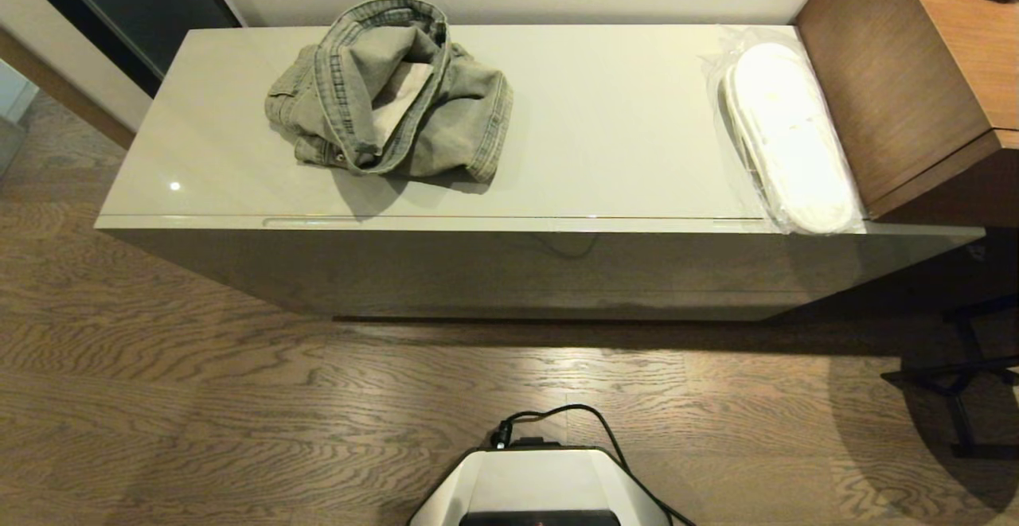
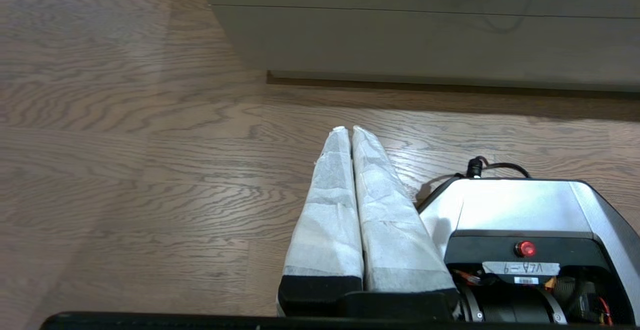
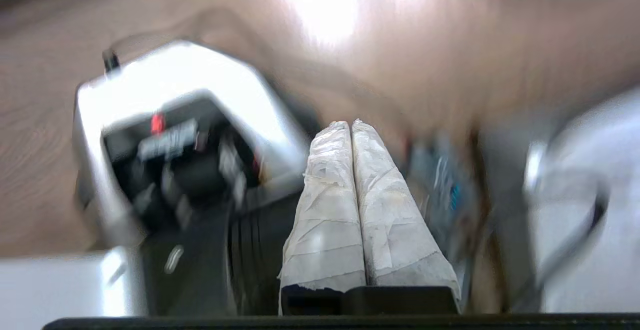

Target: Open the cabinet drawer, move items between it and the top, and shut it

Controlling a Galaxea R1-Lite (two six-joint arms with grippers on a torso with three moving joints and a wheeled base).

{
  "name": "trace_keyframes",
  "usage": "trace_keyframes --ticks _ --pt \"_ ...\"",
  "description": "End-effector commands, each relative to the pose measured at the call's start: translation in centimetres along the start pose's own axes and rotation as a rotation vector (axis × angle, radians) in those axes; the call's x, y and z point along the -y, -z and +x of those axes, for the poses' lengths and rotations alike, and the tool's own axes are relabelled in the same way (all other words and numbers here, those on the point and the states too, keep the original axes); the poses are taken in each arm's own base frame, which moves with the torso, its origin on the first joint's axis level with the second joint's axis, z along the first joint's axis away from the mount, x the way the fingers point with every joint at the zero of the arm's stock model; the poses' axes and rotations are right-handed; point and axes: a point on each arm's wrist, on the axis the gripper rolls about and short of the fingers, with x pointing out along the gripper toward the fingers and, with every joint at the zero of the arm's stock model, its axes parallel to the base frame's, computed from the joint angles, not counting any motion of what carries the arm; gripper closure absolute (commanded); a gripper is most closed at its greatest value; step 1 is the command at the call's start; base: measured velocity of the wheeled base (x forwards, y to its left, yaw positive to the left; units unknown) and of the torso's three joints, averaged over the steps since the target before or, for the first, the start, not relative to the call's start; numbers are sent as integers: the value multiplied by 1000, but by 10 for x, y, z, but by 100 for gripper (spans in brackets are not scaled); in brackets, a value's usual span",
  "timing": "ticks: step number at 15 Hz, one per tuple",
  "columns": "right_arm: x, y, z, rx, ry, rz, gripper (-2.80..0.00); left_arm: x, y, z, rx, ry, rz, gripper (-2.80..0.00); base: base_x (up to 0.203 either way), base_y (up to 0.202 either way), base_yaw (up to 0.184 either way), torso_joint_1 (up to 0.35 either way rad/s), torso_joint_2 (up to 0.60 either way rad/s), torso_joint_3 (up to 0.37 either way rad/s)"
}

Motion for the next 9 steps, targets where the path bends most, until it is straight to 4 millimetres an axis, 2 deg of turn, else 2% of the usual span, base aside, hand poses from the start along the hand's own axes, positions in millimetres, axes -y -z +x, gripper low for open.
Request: trace_keyframes --ticks 1,3,6,9 --pt "1 8 8 160 -20 -50 0 0 0 0 -2 0 0 0 0 0 0 0 0 0" --pt "-1 4 19 225 0 -60 0 0 0 0 -2 0 0 0 0 0 0 0 0 0" --pt "-7 1 48 386 -20 -54 0 0 0 0 -2 0 0 0 0 0 0 0 0 0" --pt "-11 4 71 557 -75 -180 0 0 0 0 -2 0 0 0 0 0 0 0 0 0"
